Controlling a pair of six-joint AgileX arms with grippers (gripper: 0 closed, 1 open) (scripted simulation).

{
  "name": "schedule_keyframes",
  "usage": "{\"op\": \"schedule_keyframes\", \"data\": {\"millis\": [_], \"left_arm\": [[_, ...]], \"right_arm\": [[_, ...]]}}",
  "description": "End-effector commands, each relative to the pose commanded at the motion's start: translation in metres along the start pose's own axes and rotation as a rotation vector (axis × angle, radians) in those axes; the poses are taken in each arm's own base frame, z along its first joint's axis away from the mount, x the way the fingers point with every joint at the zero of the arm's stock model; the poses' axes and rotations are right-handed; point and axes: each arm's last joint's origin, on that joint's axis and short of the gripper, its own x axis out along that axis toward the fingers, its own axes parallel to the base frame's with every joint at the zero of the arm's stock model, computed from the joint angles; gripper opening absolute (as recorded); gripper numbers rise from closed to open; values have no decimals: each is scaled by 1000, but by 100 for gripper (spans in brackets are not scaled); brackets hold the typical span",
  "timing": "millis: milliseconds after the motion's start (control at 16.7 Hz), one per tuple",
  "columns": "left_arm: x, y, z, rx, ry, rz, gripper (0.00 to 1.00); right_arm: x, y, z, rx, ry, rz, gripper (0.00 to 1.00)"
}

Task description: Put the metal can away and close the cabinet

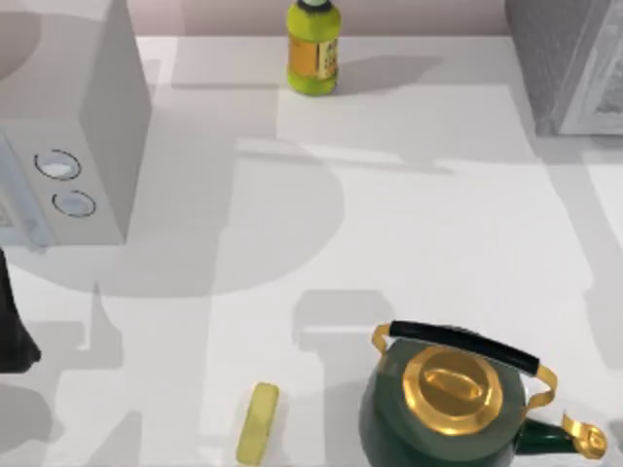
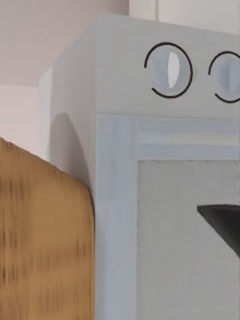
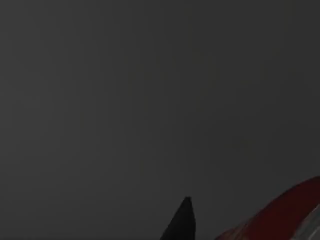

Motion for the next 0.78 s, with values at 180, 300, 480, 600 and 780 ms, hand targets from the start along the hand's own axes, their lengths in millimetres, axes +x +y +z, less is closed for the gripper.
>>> {"op": "schedule_keyframes", "data": {"millis": [180,300,480,600,780], "left_arm": [[0,0,0,0,0,0,100],[0,0,0,0,0,0,100],[0,0,0,0,0,0,100],[0,0,0,0,0,0,100],[0,0,0,0,0,0,100]], "right_arm": [[22,1,-2,7,-12,17,0],[33,1,-6,10,-11,25,0],[37,1,-8,11,-10,29,0],[37,1,-8,11,-10,29,0],[37,1,-8,11,-10,29,15]]}}
